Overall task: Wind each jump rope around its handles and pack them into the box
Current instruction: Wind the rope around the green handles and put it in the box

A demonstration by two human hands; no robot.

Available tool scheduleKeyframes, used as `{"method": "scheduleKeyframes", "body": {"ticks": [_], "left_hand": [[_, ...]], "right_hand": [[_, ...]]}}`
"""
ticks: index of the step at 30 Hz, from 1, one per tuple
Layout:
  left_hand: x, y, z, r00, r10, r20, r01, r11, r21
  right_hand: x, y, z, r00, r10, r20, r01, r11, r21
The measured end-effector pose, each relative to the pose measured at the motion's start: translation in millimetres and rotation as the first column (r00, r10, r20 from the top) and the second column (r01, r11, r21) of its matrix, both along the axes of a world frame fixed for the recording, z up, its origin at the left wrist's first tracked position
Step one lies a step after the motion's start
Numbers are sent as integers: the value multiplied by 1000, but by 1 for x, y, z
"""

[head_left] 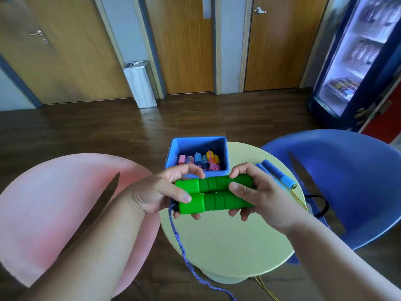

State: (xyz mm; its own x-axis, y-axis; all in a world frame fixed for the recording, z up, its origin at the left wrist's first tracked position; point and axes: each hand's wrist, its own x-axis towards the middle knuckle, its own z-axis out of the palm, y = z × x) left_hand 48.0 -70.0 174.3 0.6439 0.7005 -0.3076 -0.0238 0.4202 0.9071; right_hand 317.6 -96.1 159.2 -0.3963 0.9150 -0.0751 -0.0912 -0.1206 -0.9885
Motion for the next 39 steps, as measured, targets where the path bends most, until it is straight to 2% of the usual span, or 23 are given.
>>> {"method": "scheduleKeyframes", "body": {"ticks": [2, 4, 5, 7, 10, 12, 15, 20, 22, 26, 30, 36, 39], "left_hand": [[13, 0, -7, 973, 232, -12, -231, 970, 75], [29, -2, -17, 864, 503, 20, -496, 846, 195], [38, -4, -23, 815, 580, 18, -561, 780, 277], [55, -9, -34, 749, 661, -42, -579, 684, 442], [67, -15, -42, 596, 800, -67, -627, 516, 583], [68, -19, -43, 580, 814, -21, -637, 469, 612], [69, -26, -41, 621, 783, 33, -629, 473, 617], [66, -23, -42, 613, 790, 9, -620, 474, 626], [62, -19, -39, 607, 794, -7, -620, 480, 621], [60, -14, -33, 591, 806, -13, -628, 471, 619], [52, -13, -36, 604, 796, -39, -605, 490, 627], [45, -12, -35, 643, 765, -38, -599, 534, 597], [45, -10, -34, 647, 761, 44, -681, 551, 483]], "right_hand": [[6, 4, 0, 996, -85, 10, 85, 996, 22], [10, 9, 1, 984, -176, 37, 174, 983, 56], [10, 10, 1, 978, -203, 47, 199, 977, 70], [8, 11, 1, 975, -215, 58, 209, 973, 93], [1, 7, 2, 976, -206, 73, 196, 972, 128], [0, 4, 2, 976, -204, 70, 194, 972, 132], [3, 2, 1, 978, -201, 60, 194, 975, 110], [9, 0, 5, 984, -148, 98, 135, 983, 128], [13, -1, 8, 990, -124, 69, 116, 986, 120], [6, -4, 3, 994, -92, -67, 91, 996, -14], [-2, -8, -9, 995, -91, -44, 88, 993, -73], [-12, -5, -12, 985, -175, -14, 175, 984, 41], [-12, -1, -8, 985, -173, -27, 174, 982, 69]]}}
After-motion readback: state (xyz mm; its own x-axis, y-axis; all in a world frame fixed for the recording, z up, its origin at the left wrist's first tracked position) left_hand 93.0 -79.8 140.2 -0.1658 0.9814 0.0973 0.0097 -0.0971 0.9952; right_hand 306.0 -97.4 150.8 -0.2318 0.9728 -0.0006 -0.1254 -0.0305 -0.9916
